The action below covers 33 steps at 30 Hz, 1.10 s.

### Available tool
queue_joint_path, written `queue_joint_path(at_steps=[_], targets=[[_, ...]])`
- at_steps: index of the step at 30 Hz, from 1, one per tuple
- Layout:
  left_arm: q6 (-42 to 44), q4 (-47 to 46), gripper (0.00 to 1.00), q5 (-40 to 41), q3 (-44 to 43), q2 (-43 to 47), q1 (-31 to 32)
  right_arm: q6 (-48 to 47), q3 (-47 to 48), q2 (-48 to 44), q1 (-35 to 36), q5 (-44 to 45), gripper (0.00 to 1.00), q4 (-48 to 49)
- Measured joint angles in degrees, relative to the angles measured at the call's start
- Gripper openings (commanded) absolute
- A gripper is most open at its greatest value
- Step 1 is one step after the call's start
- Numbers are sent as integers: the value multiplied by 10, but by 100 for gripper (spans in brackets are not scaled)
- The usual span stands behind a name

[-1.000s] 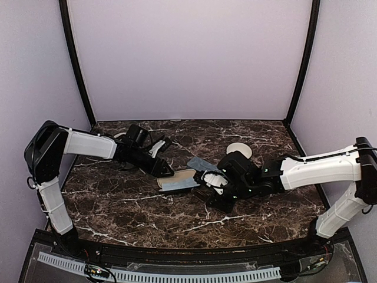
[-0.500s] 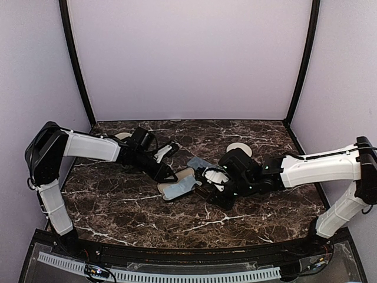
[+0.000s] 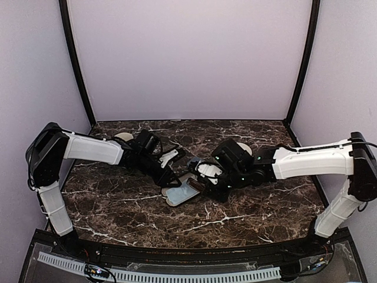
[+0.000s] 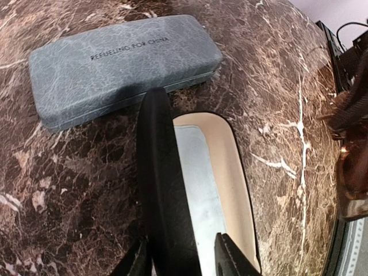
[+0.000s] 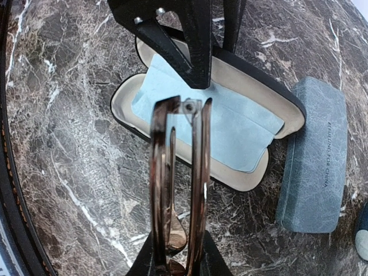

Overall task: Organize the sunglasses
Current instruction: Move the opened sunglasses case to the center of the board, then place the sunglasses in the sunglasses case.

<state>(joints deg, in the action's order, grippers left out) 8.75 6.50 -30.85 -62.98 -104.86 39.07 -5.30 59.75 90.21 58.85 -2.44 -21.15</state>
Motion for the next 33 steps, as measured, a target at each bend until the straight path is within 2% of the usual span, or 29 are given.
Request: queue_joint_path(at_steps=[12, 23, 33], targets=[[94, 11, 47, -33, -3, 0, 1, -126, 7, 24, 0, -4, 15, -5], [177, 65, 51, -54, -57, -14, 2, -260, 81, 89, 0, -19, 12, -34], [197, 91, 50, -44, -73, -28, 2, -336, 162, 158, 0, -14, 11, -76]])
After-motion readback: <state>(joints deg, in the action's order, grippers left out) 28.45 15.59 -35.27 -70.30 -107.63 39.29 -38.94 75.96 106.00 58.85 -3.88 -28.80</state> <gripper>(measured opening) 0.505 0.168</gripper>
